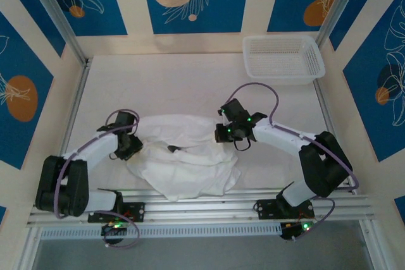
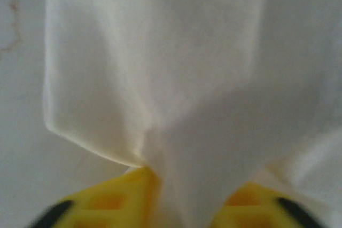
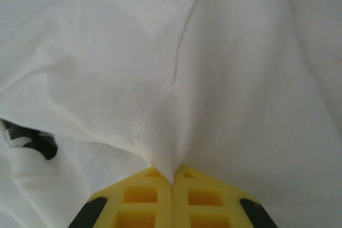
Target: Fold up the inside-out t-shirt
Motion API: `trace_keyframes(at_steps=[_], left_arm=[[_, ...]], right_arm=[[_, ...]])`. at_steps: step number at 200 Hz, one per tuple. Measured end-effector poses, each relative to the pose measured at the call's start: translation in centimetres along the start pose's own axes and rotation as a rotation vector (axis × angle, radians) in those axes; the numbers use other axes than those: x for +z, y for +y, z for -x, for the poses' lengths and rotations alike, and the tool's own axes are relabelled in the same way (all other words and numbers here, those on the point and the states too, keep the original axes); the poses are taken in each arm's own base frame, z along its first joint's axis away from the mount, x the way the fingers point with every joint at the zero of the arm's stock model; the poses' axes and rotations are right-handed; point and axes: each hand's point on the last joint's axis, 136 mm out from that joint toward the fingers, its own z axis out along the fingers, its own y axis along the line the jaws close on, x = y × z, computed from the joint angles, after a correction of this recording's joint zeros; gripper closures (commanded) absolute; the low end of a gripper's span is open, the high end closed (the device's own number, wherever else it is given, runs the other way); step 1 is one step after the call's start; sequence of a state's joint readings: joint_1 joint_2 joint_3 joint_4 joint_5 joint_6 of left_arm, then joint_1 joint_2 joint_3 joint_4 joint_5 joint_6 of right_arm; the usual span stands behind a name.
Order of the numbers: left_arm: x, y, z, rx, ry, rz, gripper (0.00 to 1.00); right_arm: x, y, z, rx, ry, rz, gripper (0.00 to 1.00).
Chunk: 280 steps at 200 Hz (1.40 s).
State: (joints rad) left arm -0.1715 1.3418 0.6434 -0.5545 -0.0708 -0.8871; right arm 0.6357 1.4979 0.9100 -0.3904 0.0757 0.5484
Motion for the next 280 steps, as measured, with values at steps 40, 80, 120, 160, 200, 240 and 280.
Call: trace_keyframes(at_steps=[40,80,120,160,200,240,280], left_arm=[[-5.6,-4.3,3.3,0.043,-0.096,-0.156,1.00],[-26.6,-9.8,10.0,0.091,-0.484,-0.526,1.00],[-43.2,-9.2,10.1,0.132,-0.770,-0.774,1.00],[-48.8,-7.5,8.1,0.162,-0.861,-0.879,1.00],[-52.1,-8.0,8.0,0.188,-0.897,-0.941,1.00],[-48.9,-12.6,12.3,0.182,-0.835,-0.873,1.00],[-36.0,-19.5,20.3,0.148,-0.695,-0.629,0.97]], right_arm=[[-5.7,2.6,2.5,-0.018,-0.118,0.084,1.00],[-21.0,3.2,9.1,0.059,-0.527,0.246,1.00],[-33.9,5.8,8.9,-0.010,-0.807,0.403,1.00],[-39.3,8.8,6.3,-0.119,-0.868,0.532,1.00],[-44.6,10.1,6.1,-0.173,-0.989,0.548,1.00],[-47.5,9.9,12.5,-0.123,-1.087,0.437,1.00],[-37.1,3.3,26.4,0.066,-0.924,0.304,1.00]])
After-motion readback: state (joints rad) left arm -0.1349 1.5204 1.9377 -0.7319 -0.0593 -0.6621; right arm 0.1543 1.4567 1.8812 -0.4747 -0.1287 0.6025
